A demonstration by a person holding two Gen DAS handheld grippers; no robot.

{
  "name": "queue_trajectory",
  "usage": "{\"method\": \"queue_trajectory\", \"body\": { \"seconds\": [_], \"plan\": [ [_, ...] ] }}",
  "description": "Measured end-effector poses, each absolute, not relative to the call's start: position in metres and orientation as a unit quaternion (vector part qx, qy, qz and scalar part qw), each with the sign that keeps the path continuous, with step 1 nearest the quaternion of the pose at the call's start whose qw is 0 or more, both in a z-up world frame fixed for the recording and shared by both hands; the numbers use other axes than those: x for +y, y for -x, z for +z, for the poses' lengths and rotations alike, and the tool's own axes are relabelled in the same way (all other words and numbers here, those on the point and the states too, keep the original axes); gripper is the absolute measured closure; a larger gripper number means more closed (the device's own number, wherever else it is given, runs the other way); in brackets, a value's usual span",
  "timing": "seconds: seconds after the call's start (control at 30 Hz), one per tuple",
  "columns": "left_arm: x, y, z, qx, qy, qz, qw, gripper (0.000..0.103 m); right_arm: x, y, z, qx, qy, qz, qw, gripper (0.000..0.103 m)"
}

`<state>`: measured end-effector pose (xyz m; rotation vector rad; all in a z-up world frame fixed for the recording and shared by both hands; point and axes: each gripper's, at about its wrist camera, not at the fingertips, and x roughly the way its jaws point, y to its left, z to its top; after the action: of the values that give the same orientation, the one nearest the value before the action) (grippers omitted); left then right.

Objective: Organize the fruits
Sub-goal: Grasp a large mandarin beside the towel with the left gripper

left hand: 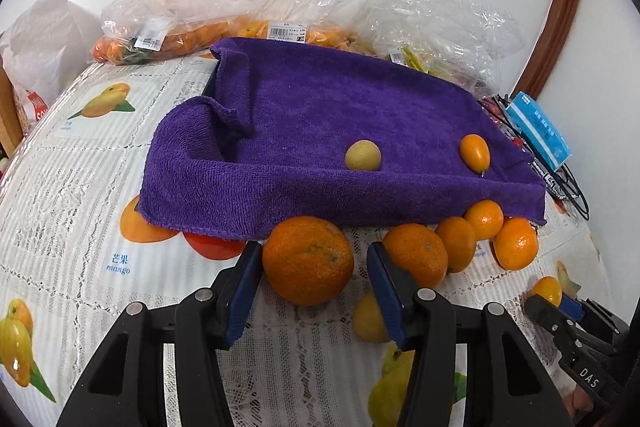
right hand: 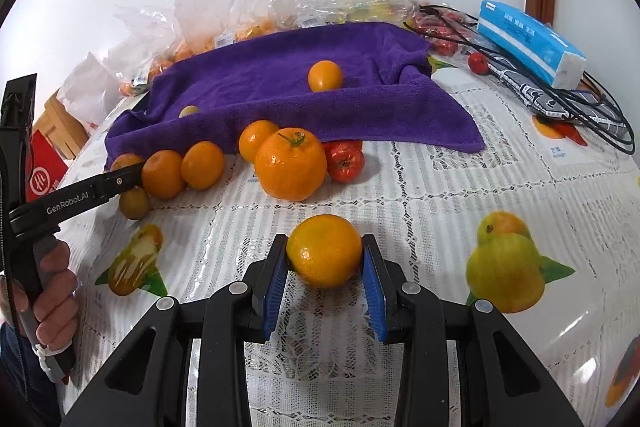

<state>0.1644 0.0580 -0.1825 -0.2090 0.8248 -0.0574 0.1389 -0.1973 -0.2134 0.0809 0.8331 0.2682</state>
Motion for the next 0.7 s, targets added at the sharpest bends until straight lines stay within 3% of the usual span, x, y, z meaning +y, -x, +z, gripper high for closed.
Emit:
{"method": "queue_trajectory", "body": {
  "seconds": [0.7],
  "plan": [
    [0.06,-0.147,-0.172,0.356,0.121,-0.056,0.925,0.069,-0.203,-0.136,-0.21,0.39,-0.049,0.128,0.91,0.067]
  ]
}}
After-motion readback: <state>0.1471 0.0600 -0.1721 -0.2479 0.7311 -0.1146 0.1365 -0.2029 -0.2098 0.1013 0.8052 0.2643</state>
